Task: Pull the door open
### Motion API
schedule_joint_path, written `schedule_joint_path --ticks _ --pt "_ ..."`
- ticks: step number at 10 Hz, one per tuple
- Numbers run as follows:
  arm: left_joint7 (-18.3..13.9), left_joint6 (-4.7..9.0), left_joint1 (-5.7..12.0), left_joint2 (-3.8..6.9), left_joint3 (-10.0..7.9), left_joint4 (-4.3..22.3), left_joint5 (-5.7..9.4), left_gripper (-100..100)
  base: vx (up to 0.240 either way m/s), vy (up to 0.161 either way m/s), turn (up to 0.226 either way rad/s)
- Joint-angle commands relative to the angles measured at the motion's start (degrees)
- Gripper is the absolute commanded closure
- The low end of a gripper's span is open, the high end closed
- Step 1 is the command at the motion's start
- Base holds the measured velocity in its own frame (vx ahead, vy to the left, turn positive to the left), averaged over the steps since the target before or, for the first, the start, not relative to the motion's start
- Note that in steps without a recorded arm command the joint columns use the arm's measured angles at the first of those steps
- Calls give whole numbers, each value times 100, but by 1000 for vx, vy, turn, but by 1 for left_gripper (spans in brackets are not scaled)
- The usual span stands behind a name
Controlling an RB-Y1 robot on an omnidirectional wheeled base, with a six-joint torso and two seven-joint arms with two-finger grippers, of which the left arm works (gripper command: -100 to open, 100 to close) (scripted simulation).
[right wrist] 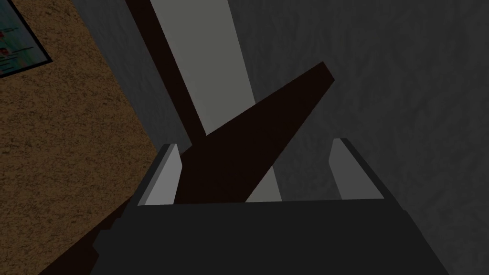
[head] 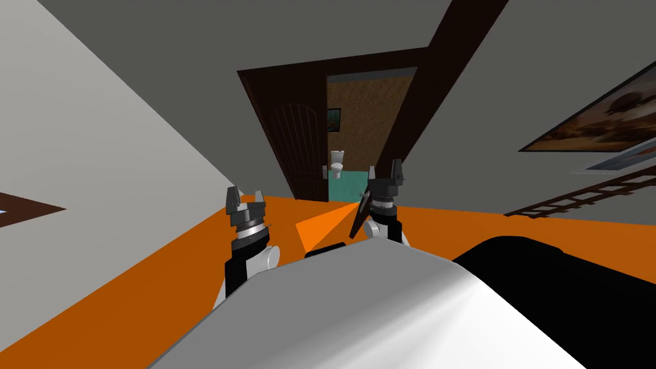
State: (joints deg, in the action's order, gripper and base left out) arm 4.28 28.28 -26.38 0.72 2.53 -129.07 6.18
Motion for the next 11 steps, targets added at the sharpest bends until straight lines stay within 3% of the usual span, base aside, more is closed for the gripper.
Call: schedule_joint_path --ticks 1,4,11 --pt "31 0 105 29 1 172 38 -100 77 28 -16" --pt "117 -14 362 87 29 609 137 -100 73 36 -26" --pt "255 -37 775 161 74 1312 296 -100 59 29 -18"
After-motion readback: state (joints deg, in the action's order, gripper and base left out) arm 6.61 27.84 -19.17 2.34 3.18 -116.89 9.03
